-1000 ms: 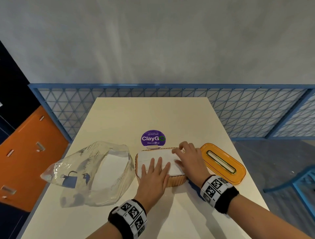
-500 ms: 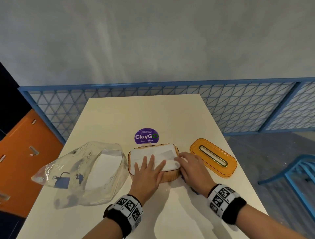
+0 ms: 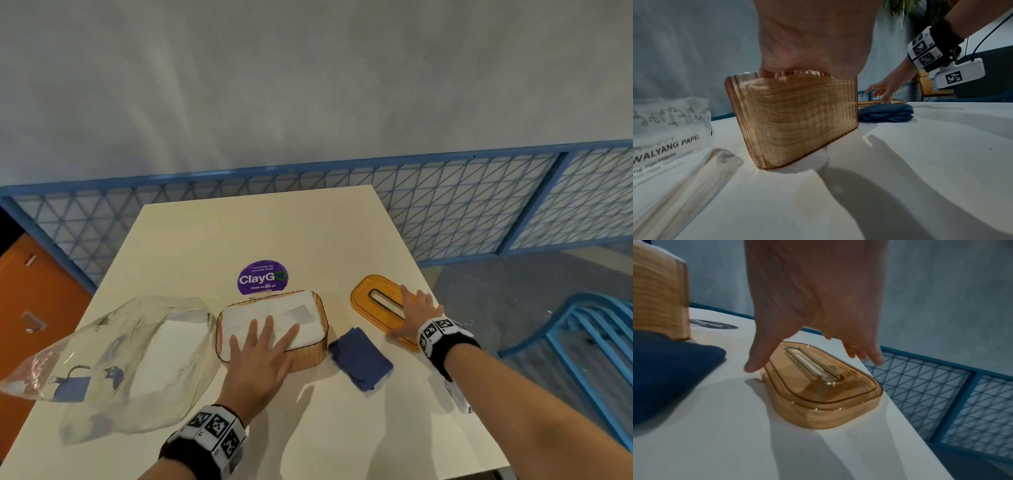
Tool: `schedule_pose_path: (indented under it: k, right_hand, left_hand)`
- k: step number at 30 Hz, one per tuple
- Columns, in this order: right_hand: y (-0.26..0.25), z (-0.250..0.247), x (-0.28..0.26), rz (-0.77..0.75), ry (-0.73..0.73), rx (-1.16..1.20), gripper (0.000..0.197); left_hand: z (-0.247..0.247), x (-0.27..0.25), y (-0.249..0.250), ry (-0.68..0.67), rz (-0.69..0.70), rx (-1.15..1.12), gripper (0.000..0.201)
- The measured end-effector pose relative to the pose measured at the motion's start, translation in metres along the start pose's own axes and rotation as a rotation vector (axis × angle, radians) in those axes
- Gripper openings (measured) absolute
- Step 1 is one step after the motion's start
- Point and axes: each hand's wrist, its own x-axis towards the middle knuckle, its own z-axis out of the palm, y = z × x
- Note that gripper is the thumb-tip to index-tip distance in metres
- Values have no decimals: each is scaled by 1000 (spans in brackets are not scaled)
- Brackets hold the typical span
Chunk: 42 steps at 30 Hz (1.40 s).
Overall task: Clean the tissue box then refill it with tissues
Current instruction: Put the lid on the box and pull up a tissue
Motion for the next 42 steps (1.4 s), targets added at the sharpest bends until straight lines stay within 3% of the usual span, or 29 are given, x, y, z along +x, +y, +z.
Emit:
schedule_pose_path:
  k: [3,7,10,14,17,20,26,29,33,38,41,42]
  right_hand:
    - [-2,1,6,12,-48,7,127]
    - [-10,0,5,-11,-49,36,126]
    - [-22,-18,-5,-91,-1,227,126]
    - [-61,-59,-33,-452,53,430,129]
    - [-102,-74,-59,-714,13,307,129]
    - [-131,-75,-75,-815,-21,203,128]
    - [-156,-66,-74,-838,-20,7,131]
    - [-160,-62,-72,-843,-30,-58,130]
    - [-162,-58,-72,-825,-54,-78,129]
    - [-168,-55,-70,-820,-47,-100,129]
    - [-169,-50,-69,-807,-70,-114,129]
    - [-169,-48,-68,-810,-71,-123,129]
  left_hand:
    - [-3,-2,1,-36,-69,63,59]
    - [0,-1,1,14,-52,72,56]
    - [4,-1,3,-5,-56,56,55]
    - [4,0,2,-27,-67,32,54]
    - [0,0,2,-44,-90,18,53]
    - [-3,-2,0,-29,-69,52,56]
    - [-16,-13,2,75,-32,28,44]
    - [-13,-16,2,188,30,-48,45]
    - [-8,-14,-2,196,10,-62,32]
    - [-5,-21,-12,246,76,-20,44]
    - [7,-33,-43,213,-41,-67,53]
    - [14,-39,-55,303,-65,-109,54]
